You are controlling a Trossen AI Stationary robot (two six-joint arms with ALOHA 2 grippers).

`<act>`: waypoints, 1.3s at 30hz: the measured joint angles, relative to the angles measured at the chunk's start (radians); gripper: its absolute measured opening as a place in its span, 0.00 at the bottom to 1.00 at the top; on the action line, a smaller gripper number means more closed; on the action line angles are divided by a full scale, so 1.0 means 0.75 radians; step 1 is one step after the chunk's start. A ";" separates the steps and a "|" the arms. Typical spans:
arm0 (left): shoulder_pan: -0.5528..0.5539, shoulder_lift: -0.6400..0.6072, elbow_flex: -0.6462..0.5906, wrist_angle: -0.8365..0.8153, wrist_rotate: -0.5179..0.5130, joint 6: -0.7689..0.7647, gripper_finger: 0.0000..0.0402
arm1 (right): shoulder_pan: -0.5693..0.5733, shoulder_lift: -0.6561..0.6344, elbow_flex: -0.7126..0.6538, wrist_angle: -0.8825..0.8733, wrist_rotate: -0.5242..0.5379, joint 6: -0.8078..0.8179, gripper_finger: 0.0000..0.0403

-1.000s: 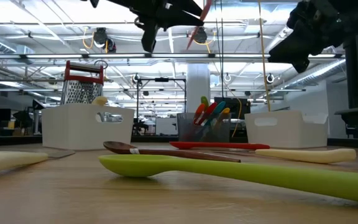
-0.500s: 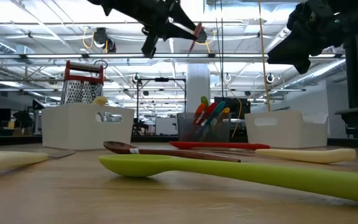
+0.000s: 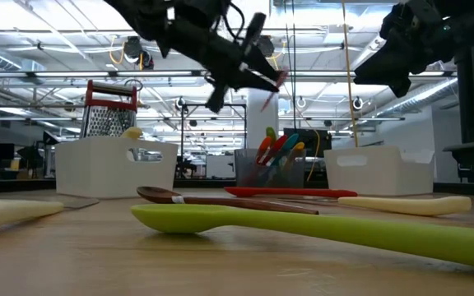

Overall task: Pick & Place Kitchen Items
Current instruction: Put the pink spatula into the black bin

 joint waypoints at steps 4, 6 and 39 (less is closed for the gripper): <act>0.021 0.113 0.085 0.011 0.030 -0.063 0.12 | 0.000 0.000 0.000 0.000 0.000 -0.012 0.26; 0.030 0.178 0.174 -0.036 0.069 -0.071 0.12 | 0.000 0.000 0.000 0.000 0.000 -0.013 0.26; 0.246 0.382 0.546 -0.723 0.332 -0.174 0.12 | -0.001 0.000 0.000 -0.020 -0.005 -0.089 0.26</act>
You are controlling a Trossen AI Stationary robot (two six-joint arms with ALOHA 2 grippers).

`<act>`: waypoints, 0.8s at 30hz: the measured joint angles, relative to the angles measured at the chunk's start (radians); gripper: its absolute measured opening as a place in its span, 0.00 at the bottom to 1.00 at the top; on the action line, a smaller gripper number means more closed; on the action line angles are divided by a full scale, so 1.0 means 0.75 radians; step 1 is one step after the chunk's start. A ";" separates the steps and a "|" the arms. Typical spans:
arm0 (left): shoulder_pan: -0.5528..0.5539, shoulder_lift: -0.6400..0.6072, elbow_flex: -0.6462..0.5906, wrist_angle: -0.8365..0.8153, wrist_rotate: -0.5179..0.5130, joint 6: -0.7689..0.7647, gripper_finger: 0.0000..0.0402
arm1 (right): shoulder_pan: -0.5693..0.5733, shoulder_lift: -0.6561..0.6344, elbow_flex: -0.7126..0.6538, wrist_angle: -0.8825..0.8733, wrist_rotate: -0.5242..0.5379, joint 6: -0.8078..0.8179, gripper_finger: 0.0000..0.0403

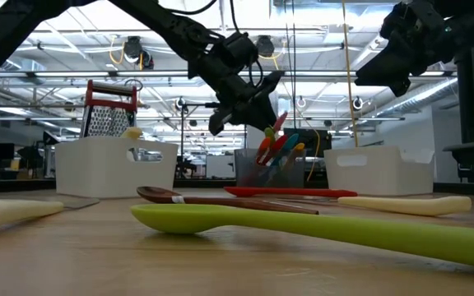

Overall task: Pick & Place Kitchen Items
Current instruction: Put the pink spatula into the black bin

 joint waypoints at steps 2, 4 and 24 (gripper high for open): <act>0.001 0.000 0.000 0.007 0.023 -0.004 0.12 | 0.001 0.000 0.000 0.000 0.000 0.000 0.26; 0.001 0.000 0.000 0.029 0.037 -0.010 0.12 | 0.000 0.000 0.000 0.000 0.000 -0.012 0.26; 0.005 0.000 0.000 0.045 -0.034 0.024 0.33 | 0.000 0.000 0.000 0.001 0.000 -0.035 0.26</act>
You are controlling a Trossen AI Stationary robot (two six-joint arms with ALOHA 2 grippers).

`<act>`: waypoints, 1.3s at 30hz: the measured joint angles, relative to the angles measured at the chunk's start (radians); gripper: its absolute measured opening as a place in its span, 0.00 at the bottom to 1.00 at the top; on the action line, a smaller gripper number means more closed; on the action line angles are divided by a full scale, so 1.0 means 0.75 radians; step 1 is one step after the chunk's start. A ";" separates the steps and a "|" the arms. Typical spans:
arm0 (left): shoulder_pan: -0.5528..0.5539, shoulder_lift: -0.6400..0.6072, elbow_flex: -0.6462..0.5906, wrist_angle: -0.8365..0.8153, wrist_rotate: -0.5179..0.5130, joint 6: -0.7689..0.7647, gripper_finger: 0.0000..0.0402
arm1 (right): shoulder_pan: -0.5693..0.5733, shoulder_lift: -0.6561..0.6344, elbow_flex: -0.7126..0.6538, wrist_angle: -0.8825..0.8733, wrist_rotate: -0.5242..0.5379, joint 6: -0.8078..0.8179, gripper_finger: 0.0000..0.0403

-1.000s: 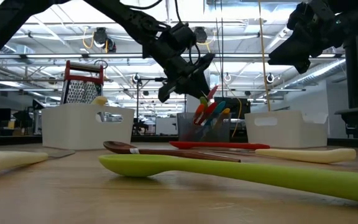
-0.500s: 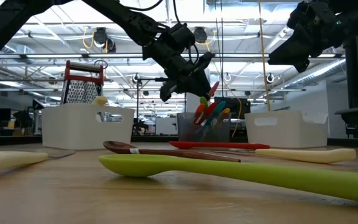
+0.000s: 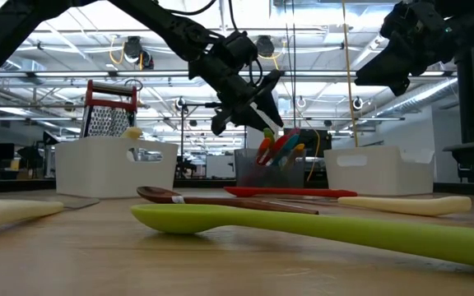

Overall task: Pick & Place Kitchen Items
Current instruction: Put the pink spatula into the black bin, then put the yellow table knife into the left white bin

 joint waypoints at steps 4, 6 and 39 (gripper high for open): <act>0.002 0.000 0.000 0.012 0.043 0.013 0.41 | 0.000 0.000 0.000 0.000 0.000 0.000 0.26; 0.008 -0.010 0.000 0.025 0.097 0.050 0.43 | 0.000 0.000 0.000 -0.001 0.000 0.000 0.26; -0.594 -0.500 0.000 -0.034 -0.500 0.738 0.46 | 0.000 0.000 0.000 -0.093 0.000 0.000 0.26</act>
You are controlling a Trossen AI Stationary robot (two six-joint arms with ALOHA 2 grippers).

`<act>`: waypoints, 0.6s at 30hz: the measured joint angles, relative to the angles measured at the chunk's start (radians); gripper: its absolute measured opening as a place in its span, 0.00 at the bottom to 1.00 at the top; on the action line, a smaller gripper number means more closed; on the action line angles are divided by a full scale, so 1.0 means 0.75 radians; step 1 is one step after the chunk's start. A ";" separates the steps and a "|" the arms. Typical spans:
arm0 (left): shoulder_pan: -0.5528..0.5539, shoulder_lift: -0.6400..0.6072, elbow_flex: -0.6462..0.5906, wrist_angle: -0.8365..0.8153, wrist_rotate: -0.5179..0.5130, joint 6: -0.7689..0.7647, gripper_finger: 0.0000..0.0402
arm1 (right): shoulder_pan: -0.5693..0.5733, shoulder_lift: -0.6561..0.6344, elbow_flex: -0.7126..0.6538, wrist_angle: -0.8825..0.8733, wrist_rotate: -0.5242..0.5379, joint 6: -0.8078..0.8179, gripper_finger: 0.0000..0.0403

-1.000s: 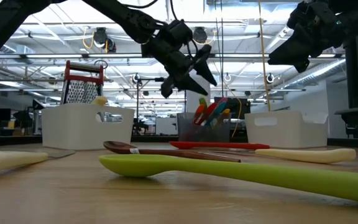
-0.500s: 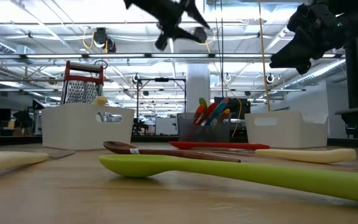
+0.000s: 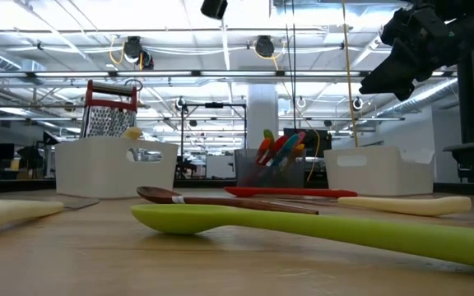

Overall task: Pick & Place Kitchen Items
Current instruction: Put the yellow table knife into the left white bin

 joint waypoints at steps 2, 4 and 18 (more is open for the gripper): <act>-0.059 0.000 0.000 -0.001 -0.042 -0.002 0.46 | 0.000 0.000 0.000 0.002 0.000 0.000 0.26; -0.113 0.000 0.000 0.000 -0.095 -0.003 0.46 | 0.000 0.000 0.000 0.002 0.000 0.000 0.26; -0.353 0.001 0.000 -0.098 -0.422 -0.253 0.46 | 0.000 0.001 0.000 0.002 -0.001 0.000 0.26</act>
